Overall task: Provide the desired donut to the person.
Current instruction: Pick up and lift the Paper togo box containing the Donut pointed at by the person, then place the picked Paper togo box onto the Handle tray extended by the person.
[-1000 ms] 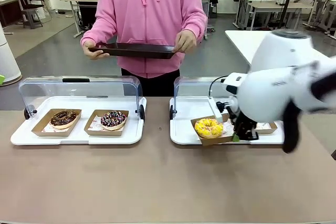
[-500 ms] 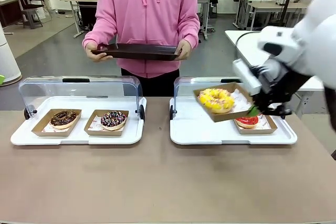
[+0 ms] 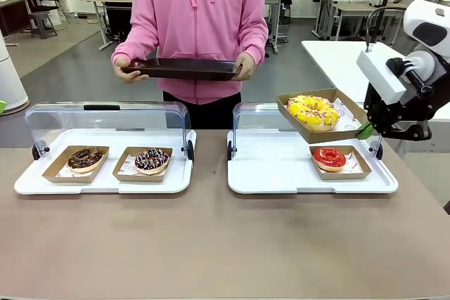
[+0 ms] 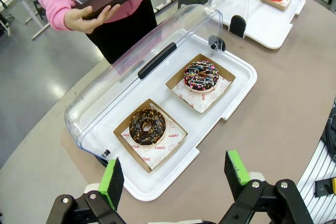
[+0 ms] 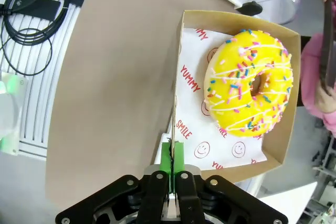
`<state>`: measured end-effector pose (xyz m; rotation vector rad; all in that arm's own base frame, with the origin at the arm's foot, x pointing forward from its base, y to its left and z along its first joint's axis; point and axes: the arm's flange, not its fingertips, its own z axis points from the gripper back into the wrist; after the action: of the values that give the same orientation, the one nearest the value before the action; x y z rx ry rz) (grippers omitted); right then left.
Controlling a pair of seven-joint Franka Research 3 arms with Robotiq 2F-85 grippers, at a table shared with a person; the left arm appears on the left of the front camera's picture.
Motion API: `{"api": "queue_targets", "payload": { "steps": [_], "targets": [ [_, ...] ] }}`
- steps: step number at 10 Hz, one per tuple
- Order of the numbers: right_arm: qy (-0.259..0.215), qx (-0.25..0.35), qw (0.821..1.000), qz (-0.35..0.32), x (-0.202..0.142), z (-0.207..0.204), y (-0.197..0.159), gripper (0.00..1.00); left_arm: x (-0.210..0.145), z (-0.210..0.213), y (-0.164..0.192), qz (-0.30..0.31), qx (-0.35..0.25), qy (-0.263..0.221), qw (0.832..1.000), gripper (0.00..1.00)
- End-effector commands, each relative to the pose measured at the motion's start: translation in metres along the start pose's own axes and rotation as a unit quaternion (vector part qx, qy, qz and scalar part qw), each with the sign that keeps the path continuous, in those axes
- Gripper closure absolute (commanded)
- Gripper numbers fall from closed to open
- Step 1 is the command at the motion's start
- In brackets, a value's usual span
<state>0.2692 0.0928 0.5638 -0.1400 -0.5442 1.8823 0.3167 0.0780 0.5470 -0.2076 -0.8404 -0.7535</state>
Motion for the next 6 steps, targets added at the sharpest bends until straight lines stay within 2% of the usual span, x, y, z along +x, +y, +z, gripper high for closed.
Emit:
{"api": "queue_targets", "payload": {
  "steps": [1,6],
  "targets": [
    [0.004,0.007,1.0,0.0,0.0039,-0.0015,0.0017,1.0,-0.001,0.0002,0.0007,0.002,-0.002,-0.001,1.0,0.0],
    [0.004,0.007,1.0,0.0,0.0039,-0.0015,0.0017,1.0,-0.001,0.0002,0.0007,0.002,-0.002,-0.001,1.0,0.0]
  ]
}}
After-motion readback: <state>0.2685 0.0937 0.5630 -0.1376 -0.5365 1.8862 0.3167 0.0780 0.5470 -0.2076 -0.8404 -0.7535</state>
